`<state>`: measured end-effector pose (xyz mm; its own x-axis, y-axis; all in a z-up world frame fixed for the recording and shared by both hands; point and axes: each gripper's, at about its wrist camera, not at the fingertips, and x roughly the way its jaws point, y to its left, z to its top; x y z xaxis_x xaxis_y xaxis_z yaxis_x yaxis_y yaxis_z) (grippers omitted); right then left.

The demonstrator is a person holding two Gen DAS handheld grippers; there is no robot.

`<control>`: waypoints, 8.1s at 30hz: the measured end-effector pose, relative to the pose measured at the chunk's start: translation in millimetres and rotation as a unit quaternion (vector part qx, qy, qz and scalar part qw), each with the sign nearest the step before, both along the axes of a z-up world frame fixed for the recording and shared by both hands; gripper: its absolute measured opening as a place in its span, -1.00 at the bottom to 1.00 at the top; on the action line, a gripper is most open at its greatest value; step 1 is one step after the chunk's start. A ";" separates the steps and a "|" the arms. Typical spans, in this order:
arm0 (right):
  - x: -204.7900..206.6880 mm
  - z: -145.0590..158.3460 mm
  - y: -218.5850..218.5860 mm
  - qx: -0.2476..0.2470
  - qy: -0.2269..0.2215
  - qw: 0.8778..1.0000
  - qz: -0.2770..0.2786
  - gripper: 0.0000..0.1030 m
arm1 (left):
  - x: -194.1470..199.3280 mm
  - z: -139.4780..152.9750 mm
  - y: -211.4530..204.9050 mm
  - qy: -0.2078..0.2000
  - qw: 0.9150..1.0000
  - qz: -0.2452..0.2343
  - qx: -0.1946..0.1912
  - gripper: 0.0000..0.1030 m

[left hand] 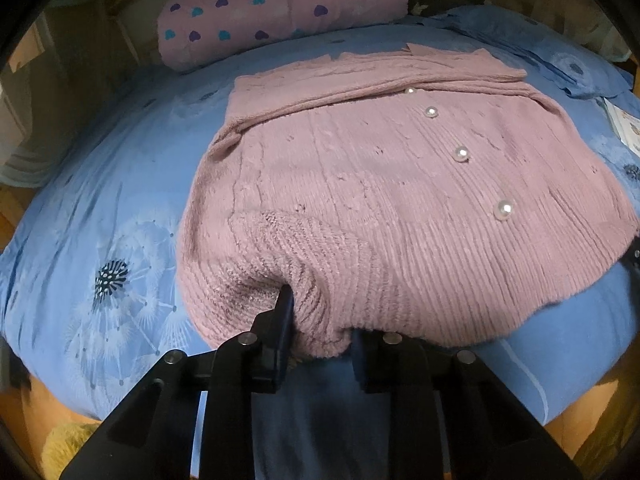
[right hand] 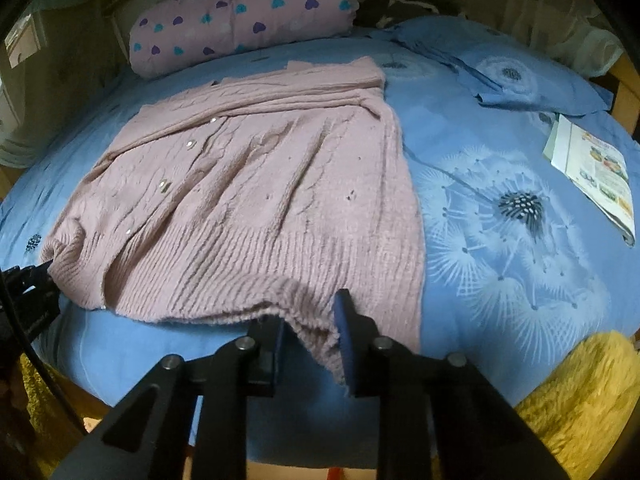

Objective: Fold small clothes
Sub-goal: 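Grasp the ribbed hem with the left tool while the right tool grasps the hem beside it, then lift the held hem with both tools and fold it toward the collar, then lower the hem onto the cardigan and open both tools, then smooth the folded cardigan edges with both open tools, then grasp the cardigan side edge with the right tool and lift it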

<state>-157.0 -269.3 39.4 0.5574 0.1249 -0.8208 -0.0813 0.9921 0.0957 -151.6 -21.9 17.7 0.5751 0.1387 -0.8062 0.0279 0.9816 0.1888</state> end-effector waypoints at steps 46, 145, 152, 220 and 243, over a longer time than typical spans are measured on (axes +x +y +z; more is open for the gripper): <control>43.9 93.6 20.8 -0.008 -0.149 0.989 0.027 -0.90 | 42.3 84.7 16.0 -0.112 0.989 0.018 -0.091 -0.90; 307.6 12.2 -9.5 -0.093 -0.004 0.996 0.008 0.45 | 272.1 41.8 71.1 0.026 0.996 -0.012 -0.081 -0.53; 316.9 -3.0 -31.1 -0.065 -0.015 0.998 -0.018 0.46 | 299.2 10.4 92.7 0.018 0.999 0.048 -0.017 -0.53; 274.6 -15.1 -68.9 0.126 0.079 0.985 -0.092 0.60 | 218.6 40.3 122.1 0.063 0.986 0.100 -0.114 -0.59; 278.5 -28.3 -49.8 0.157 0.012 0.987 -0.043 0.67 | 228.3 19.2 134.0 0.059 0.978 0.109 -0.171 -0.59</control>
<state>121.5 -319.1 11.1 0.5572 0.3277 -0.7630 0.0081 0.9167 0.3996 76.7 112.1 36.9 0.4619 -0.0412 -0.8860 -0.1863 0.9721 -0.1424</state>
